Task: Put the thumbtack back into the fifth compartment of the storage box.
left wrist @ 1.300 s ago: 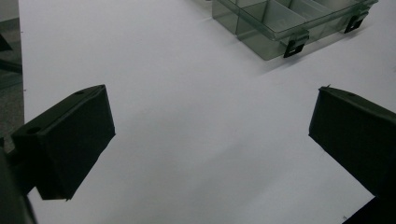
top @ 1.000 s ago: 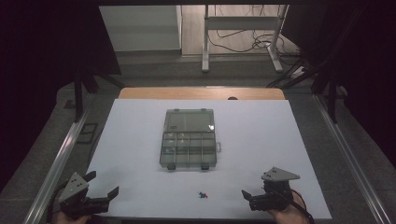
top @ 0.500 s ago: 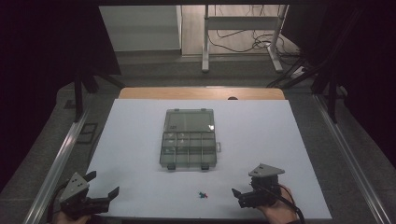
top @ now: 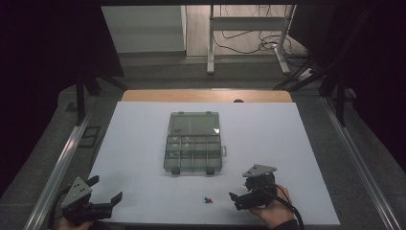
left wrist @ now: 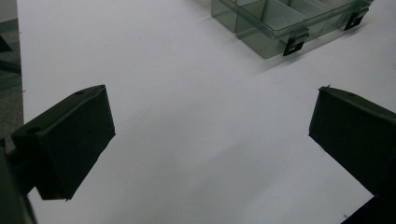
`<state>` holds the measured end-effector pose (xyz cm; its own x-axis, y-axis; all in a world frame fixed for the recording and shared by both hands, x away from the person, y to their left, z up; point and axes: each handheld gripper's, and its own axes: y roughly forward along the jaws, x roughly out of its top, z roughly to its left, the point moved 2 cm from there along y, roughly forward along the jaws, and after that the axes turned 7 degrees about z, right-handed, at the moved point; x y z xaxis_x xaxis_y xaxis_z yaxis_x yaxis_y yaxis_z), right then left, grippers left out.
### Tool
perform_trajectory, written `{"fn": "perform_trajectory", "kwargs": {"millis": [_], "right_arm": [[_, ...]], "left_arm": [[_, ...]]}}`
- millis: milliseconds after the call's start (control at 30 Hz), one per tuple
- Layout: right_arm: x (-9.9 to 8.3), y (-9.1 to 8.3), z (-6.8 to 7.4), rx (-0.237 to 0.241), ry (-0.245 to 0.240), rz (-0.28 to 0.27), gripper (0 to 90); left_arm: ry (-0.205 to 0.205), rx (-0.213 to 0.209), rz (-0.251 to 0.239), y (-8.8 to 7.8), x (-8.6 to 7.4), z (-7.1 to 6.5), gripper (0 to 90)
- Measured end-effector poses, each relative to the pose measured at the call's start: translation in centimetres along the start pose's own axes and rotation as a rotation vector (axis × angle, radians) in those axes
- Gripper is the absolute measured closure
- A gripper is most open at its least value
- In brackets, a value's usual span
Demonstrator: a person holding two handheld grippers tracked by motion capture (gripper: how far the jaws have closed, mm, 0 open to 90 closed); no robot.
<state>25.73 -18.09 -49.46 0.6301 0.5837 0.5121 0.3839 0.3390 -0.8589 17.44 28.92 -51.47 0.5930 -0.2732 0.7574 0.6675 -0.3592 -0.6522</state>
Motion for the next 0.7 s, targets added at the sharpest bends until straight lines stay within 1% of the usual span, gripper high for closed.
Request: {"fn": "perform_trajectory", "kwargs": {"millis": [167, 200, 267, 300, 333, 367, 400, 500, 533, 567, 600, 633, 700], "right_arm": [[0.5, 0.9, 0.6, -0.011, -0.03, 0.051, 0.2], [0.8, 1.1, 0.9, -0.01, -0.04, 0.063, 2.3], [0.9, 1.2, 1.0, -0.009, -0.044, 0.063, 3.5], [1.1, 1.3, 1.1, -0.001, -0.049, 0.066, 6.4], [1.2, 1.3, 1.2, 0.006, -0.053, 0.067, 7.4], [1.5, 1.4, 1.5, 0.013, -0.066, 0.072, 11.0], [1.5, 1.4, 1.5, 0.013, -0.066, 0.072, 11.0], [1.9, 1.7, 1.9, 0.039, -0.081, 0.077, 17.1], [2.1, 1.9, 2.2, 0.054, -0.093, 0.085, 21.8], [2.2, 2.0, 2.4, 0.058, -0.099, 0.087, 24.0], [2.2, 2.0, 2.4, 0.058, -0.099, 0.087, 24.0], [2.4, 2.2, 2.8, 0.066, -0.115, 0.098, 29.3], [2.6, 2.5, 3.2, 0.077, -0.13, 0.108, 33.4]], "left_arm": [[-0.001, -0.002, -0.001, 0.0, 0.0, 0.0, 0.6], [-0.001, -0.003, -0.002, 0.0, 0.0, 0.0, 0.6], [0.001, -0.002, -0.002, 0.0, 0.0, 0.0, 0.6], [0.001, -0.002, -0.002, 0.0, 0.0, 0.0, 0.6], [0.002, -0.002, -0.002, 0.0, 0.0, 0.0, 0.6], [0.002, -0.002, -0.002, 0.0, 0.0, 0.0, 0.6], [0.002, -0.002, -0.002, 0.0, 0.0, 0.0, 0.6], [0.002, -0.003, -0.001, 0.0, 0.0, 0.0, 0.6], [0.002, -0.002, -0.002, 0.0, 0.0, 0.0, 0.6], [0.002, -0.002, -0.002, 0.0, 0.0, 0.0, 0.6], [0.004, -0.002, -0.002, 0.0, 0.0, 0.0, 0.6], [0.006, -0.001, -0.002, 0.0, 0.0, -0.1, 0.6], [0.009, -0.001, 0.0, 0.0, 0.0, -0.1, 0.6]]}}
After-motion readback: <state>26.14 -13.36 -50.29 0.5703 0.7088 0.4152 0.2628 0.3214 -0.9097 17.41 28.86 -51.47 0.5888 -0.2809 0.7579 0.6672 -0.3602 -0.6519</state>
